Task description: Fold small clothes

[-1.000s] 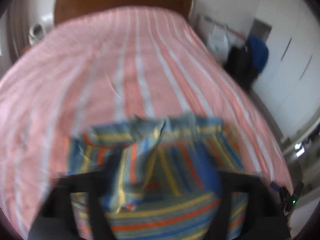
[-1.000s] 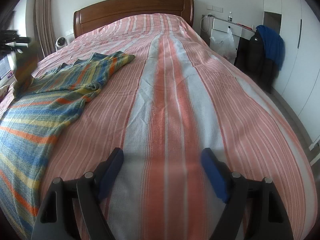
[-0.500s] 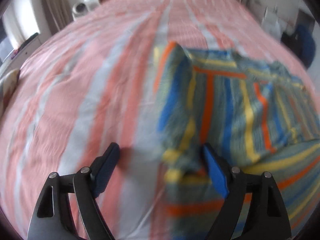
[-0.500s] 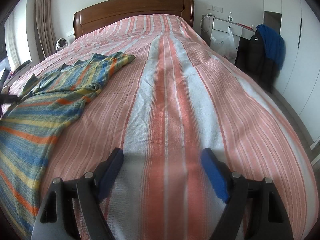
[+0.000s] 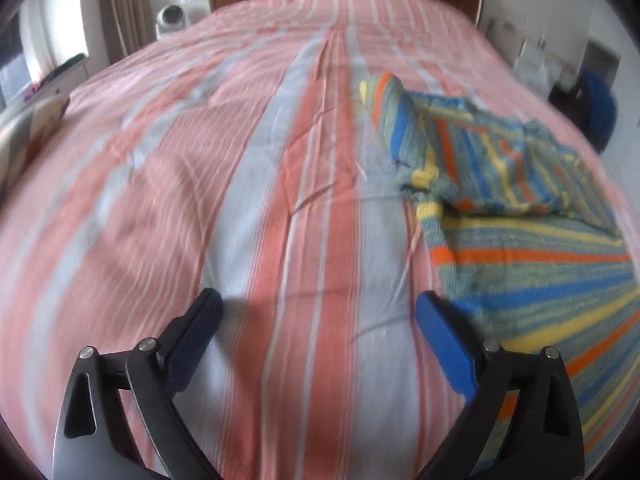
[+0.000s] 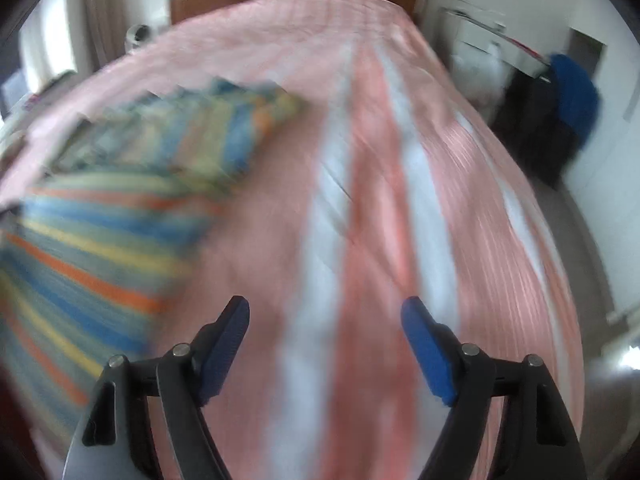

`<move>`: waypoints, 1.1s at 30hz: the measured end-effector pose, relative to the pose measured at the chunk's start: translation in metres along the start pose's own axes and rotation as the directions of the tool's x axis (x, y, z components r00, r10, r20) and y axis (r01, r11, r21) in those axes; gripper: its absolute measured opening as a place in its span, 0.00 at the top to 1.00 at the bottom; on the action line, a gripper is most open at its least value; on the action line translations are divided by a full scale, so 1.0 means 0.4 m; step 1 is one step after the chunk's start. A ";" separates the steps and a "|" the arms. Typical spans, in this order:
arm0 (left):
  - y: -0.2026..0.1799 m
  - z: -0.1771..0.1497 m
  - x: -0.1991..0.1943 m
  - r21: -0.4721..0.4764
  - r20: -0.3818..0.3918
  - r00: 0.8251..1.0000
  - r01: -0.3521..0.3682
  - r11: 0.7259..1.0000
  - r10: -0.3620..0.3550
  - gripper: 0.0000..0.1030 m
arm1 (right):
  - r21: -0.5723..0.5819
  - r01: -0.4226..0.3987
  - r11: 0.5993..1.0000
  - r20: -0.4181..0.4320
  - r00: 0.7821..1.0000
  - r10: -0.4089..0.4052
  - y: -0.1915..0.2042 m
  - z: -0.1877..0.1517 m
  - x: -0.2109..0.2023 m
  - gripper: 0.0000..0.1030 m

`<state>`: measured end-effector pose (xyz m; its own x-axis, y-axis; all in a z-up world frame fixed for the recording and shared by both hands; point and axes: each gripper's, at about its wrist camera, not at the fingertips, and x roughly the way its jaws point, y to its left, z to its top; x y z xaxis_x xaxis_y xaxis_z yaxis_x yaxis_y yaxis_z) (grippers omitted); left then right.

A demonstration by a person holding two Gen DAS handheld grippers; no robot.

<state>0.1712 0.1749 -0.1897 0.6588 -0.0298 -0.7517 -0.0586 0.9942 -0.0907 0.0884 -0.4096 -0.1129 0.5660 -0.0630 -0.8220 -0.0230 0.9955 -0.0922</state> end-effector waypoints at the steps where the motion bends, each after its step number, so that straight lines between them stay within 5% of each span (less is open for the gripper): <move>1: 0.003 -0.006 -0.004 -0.006 0.019 1.000 0.010 1.000 -0.010 0.05 | 0.025 -0.070 0.997 -0.012 0.997 0.071 0.023 0.040 -0.018 0.24; 3: 0.000 -0.008 -0.004 -0.016 0.036 0.999 0.005 1.000 -0.004 0.04 | 0.129 -0.279 0.952 -0.052 0.956 0.287 0.083 0.131 -0.033 0.26; 4: -0.008 -0.009 -0.002 -0.006 0.040 0.999 -0.009 1.000 0.009 0.04 | 0.197 -0.384 0.902 -0.065 0.913 0.403 0.119 0.178 -0.024 0.28; 6: -0.018 -0.012 -0.002 0.007 0.051 0.998 -0.025 1.000 0.024 0.04 | 0.300 -0.499 0.813 -0.077 0.837 0.542 0.186 0.251 0.016 0.35; 8: -0.013 -0.019 -0.010 0.001 0.056 0.998 -0.017 1.000 0.017 0.04 | 0.345 -0.529 0.775 -0.104 0.799 0.592 0.270 0.322 0.093 0.52; 12: -0.008 -0.024 -0.013 -0.004 0.063 0.998 -0.010 1.000 0.010 0.04 | 0.336 -0.427 0.840 -0.128 0.862 0.490 0.372 0.414 0.263 0.62; 14: -0.007 -0.024 -0.013 -0.004 0.064 0.998 -0.010 1.000 0.010 0.04 | 0.357 -0.392 0.848 -0.133 0.877 0.461 0.395 0.425 0.335 0.62; 16: -0.003 -0.022 -0.010 -0.007 0.066 0.998 -0.009 1.000 0.010 0.04 | 0.403 -0.413 0.817 -0.135 0.856 0.499 0.406 0.423 0.397 0.62; 19: 0.000 -0.023 -0.011 -0.009 0.071 0.997 -0.004 1.000 0.005 0.04 | 0.386 -0.434 0.814 -0.116 0.852 0.510 0.418 0.418 0.419 0.97; 20: 0.001 -0.023 -0.011 -0.009 0.071 0.997 -0.004 1.000 0.005 0.04 | 0.367 -0.444 0.818 -0.094 0.857 0.507 0.421 0.417 0.405 0.97; 23: 0.001 -0.023 -0.011 -0.006 0.074 0.997 -0.009 1.000 0.009 0.03 | 0.262 -0.393 0.881 0.029 0.916 0.400 0.397 0.420 0.314 0.97; 25: -0.001 -0.022 -0.009 -0.002 0.075 0.997 -0.015 1.000 0.015 0.03 | 0.215 -0.341 0.915 0.010 0.938 0.347 0.387 0.410 0.303 0.92; 27: -0.002 -0.021 -0.009 0.001 0.074 0.997 -0.019 1.000 0.019 0.03 | 0.187 -0.282 0.941 -0.082 0.950 0.301 0.384 0.395 0.332 0.72; 29: -0.003 -0.021 -0.009 0.000 0.075 0.997 -0.018 1.000 0.018 0.03 | 0.152 -0.251 0.956 -0.050 0.964 0.261 0.378 0.384 0.309 0.69; 31: -0.003 -0.021 -0.009 0.001 0.075 0.997 -0.019 1.000 0.019 0.03 | 0.137 -0.298 0.945 0.015 0.954 0.299 0.380 0.378 0.267 0.69; 33: -0.002 -0.021 -0.009 0.000 0.074 0.997 -0.018 1.000 0.017 0.03 | 0.131 -0.475 0.870 0.033 0.879 0.475 0.399 0.375 0.247 0.71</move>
<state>0.1627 0.1733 -0.1925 0.7113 -0.0046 -0.7028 -0.0701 0.9945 -0.0775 0.2640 -0.2463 -0.1245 0.5138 0.4200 -0.7481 -0.1810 0.9054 0.3840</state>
